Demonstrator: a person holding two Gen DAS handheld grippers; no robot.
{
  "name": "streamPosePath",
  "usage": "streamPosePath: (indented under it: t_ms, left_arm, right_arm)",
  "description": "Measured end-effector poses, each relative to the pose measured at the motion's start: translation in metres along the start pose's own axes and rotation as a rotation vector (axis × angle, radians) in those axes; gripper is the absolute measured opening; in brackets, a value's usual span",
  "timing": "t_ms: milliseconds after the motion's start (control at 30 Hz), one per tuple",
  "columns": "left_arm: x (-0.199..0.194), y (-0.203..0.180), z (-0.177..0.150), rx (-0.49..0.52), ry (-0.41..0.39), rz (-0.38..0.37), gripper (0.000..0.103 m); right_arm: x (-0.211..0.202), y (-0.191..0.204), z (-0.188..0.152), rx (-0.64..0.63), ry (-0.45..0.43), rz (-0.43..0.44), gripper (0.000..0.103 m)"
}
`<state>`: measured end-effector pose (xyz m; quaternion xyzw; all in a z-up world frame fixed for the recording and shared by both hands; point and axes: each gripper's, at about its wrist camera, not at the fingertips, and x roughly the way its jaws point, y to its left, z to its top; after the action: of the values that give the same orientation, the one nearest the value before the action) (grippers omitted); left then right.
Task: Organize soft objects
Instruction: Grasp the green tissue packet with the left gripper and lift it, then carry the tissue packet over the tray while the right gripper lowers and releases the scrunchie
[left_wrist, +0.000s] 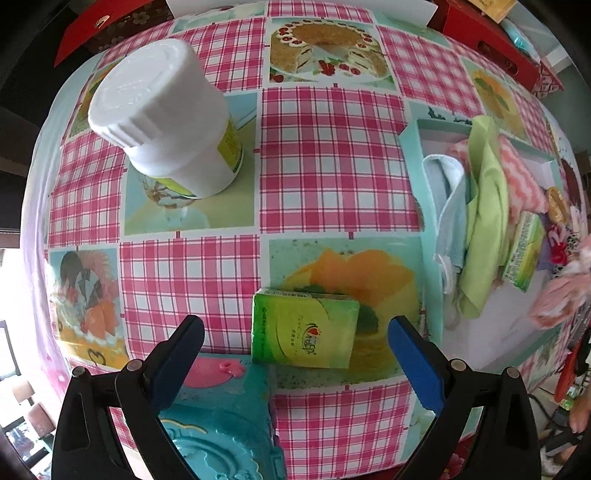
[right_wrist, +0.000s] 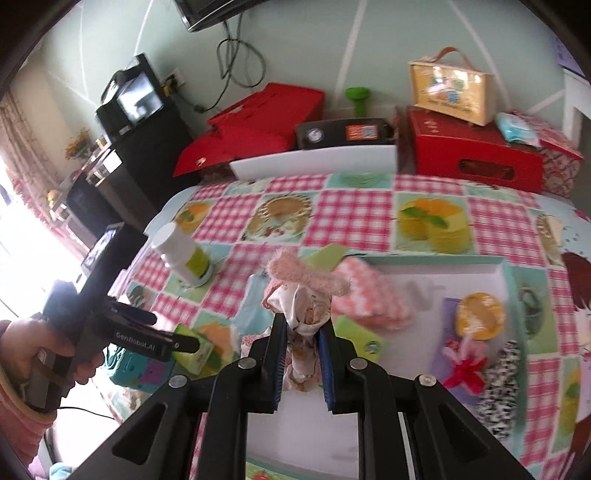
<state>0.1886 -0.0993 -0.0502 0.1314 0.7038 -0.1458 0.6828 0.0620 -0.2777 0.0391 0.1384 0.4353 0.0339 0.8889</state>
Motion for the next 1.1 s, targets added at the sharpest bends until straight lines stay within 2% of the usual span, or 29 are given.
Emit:
streamPosePath:
  t_ms: [200, 367, 500, 833, 967, 1100]
  left_arm:
    - [0.015, -0.01, 0.006, 0.025, 0.017, 0.035, 0.098]
    - [0.027, -0.018, 0.006, 0.038, 0.041, 0.037, 0.083]
    - [0.036, -0.02, 0.011, 0.04, 0.049, 0.029, 0.065]
    - [0.034, -0.012, 0.001, 0.043, -0.001, 0.023, 0.065]
    - [0.016, -0.012, -0.003, 0.044, -0.062, 0.01, 0.065]
    - [-0.012, -0.005, -0.01, 0.012, -0.157, -0.069, 0.065]
  right_arm:
    - [-0.01, -0.012, 0.002, 0.026, -0.024, -0.023, 0.018]
    - [-0.01, -0.013, 0.001, 0.032, -0.021, -0.023, 0.018]
    - [-0.01, -0.012, 0.001, 0.032, -0.023, -0.02, 0.018]
    - [-0.01, -0.013, 0.0, 0.033, -0.022, -0.018, 0.018]
    - [-0.01, -0.012, 0.0, 0.036, -0.023, -0.02, 0.018]
    - [-0.013, -0.012, 0.001, 0.036, -0.032, -0.024, 0.018]
